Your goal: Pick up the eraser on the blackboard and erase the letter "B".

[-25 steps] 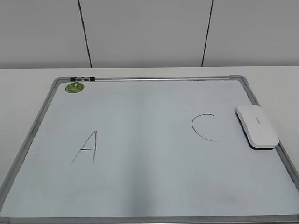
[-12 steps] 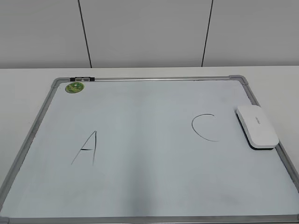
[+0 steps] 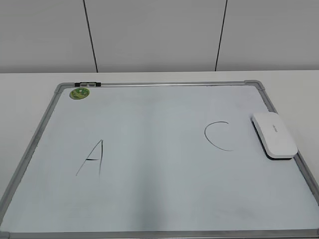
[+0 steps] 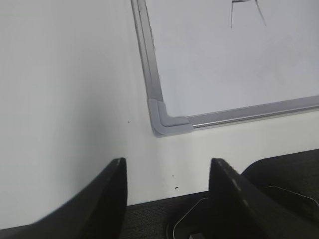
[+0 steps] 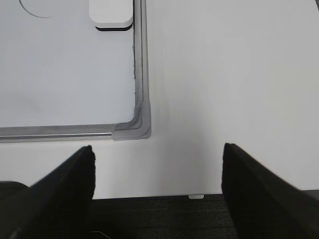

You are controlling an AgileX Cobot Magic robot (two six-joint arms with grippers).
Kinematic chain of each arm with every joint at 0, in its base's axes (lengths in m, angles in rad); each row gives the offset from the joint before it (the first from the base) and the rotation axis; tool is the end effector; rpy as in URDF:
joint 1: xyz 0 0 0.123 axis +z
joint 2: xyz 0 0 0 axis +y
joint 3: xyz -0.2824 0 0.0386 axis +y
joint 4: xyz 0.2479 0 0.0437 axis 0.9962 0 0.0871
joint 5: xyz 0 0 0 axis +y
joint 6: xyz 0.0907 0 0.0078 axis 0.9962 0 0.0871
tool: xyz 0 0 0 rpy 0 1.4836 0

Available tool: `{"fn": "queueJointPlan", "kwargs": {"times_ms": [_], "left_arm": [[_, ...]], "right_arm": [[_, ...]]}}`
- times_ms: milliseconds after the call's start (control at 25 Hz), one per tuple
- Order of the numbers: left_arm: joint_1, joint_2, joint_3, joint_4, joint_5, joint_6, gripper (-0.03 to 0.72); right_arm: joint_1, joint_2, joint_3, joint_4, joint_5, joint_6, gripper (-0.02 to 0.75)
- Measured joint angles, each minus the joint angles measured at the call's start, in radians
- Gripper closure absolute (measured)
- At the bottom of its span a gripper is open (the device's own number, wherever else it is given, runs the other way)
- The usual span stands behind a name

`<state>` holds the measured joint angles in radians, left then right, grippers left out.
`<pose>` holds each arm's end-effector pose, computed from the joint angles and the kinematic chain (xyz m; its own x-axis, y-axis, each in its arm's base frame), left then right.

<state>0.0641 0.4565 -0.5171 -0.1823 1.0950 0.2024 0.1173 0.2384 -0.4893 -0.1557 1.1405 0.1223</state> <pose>0.0620 -0.0107 0.2681 -0.7968 0.0654 -0.6007 0.1264 0.9902 -0.0598 0.0282 -0.0096 0.2665 -0.7108 -0.0270 -0.7029 0.0223 0.9979 -0.0610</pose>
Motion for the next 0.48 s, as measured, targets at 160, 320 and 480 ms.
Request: {"fn": "queueJointPlan", "kwargs": {"times_ms": [160, 320, 480], "left_arm": [[0.000, -0.004, 0.000, 0.000, 0.000, -0.001, 0.300], [0.000, -0.081, 0.002, 0.000, -0.001, -0.001, 0.300], [0.000, -0.218, 0.002, 0.000, -0.001, -0.001, 0.300]], "right_arm": [[0.000, 0.000, 0.000, 0.000, 0.000, 0.000, 0.151], [-0.006, -0.002, 0.000, 0.000, -0.001, 0.000, 0.151], [-0.032, -0.027, 0.000, 0.000, -0.001, 0.000, 0.151]]}}
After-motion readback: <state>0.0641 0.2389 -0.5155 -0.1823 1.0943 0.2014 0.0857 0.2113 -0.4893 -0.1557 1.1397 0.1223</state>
